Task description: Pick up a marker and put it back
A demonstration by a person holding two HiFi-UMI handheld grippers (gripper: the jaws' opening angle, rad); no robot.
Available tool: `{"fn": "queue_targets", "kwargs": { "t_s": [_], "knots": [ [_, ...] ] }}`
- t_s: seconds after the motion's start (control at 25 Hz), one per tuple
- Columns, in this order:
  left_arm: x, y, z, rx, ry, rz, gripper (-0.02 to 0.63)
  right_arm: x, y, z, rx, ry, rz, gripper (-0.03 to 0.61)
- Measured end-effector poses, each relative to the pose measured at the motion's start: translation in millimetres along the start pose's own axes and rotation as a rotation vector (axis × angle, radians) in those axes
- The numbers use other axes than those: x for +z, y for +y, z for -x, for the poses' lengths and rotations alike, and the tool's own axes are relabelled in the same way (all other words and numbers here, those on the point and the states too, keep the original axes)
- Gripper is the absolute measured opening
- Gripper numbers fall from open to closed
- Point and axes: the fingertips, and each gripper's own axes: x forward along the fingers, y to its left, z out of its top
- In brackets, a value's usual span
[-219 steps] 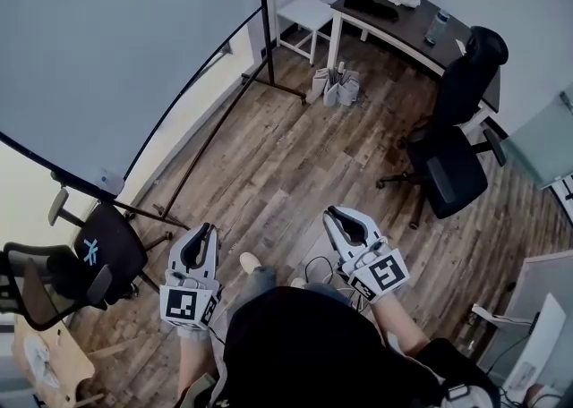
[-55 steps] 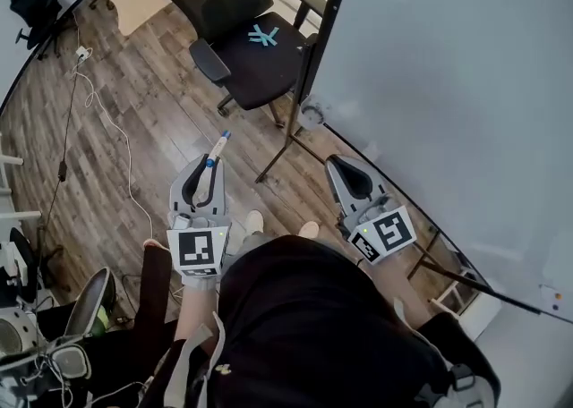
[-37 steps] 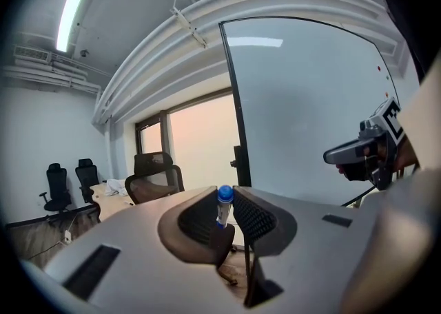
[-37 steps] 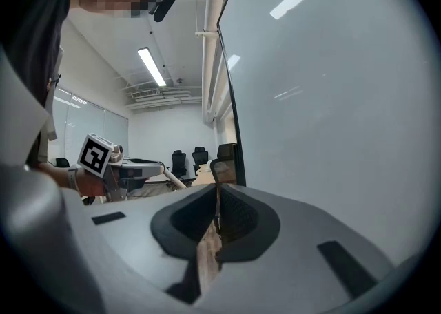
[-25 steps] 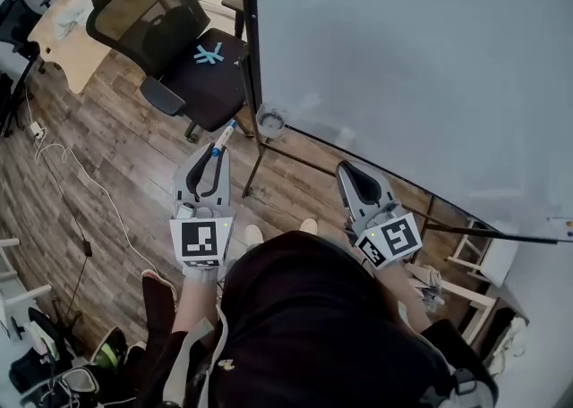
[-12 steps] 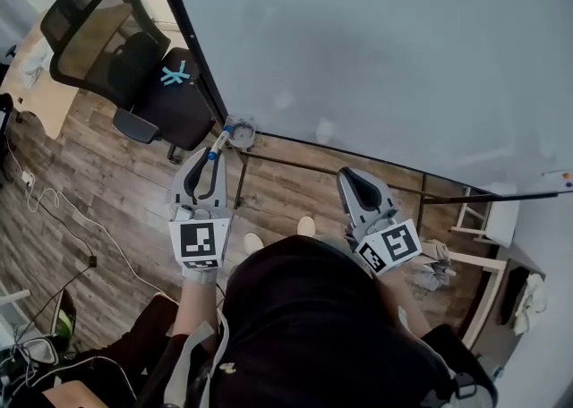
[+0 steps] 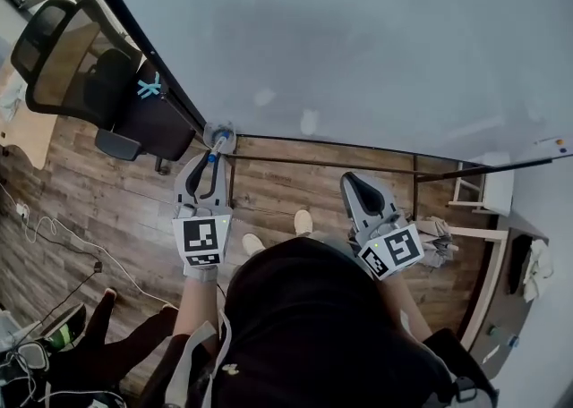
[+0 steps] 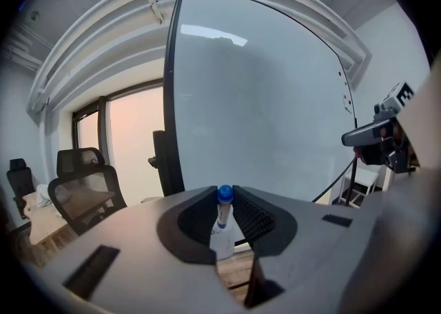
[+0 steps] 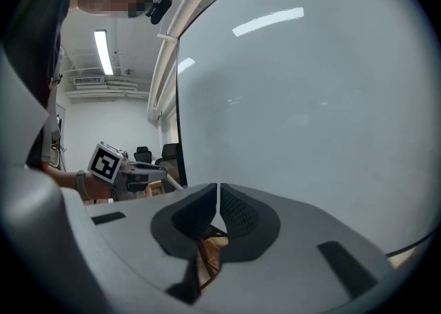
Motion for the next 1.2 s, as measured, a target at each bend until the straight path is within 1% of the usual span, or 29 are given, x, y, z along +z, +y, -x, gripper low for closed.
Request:
{"fn": "queue_targets", "kwargs": {
  "t_s": [0.56,0.88,1.2],
  "knots": [
    [-34.6,-4.4,-22.6,-0.056,0.064,0.001,0.074,-11.7,-5.2,21.3,-0.105,0.029,-0.016,0.028],
    [-46.0,-4.7,-30.9,-0.063,0.088,-0.008,0.074,-16.5,-9.8,35.6,-0.155,0.034,-0.026,0.028],
    [-56.7,-2.6,-37.5,-0.052,0.122,-0.012,0.075,-19.9,-15.4,44.1,-0.190,0.037,-0.045,0.028]
  ]
}}
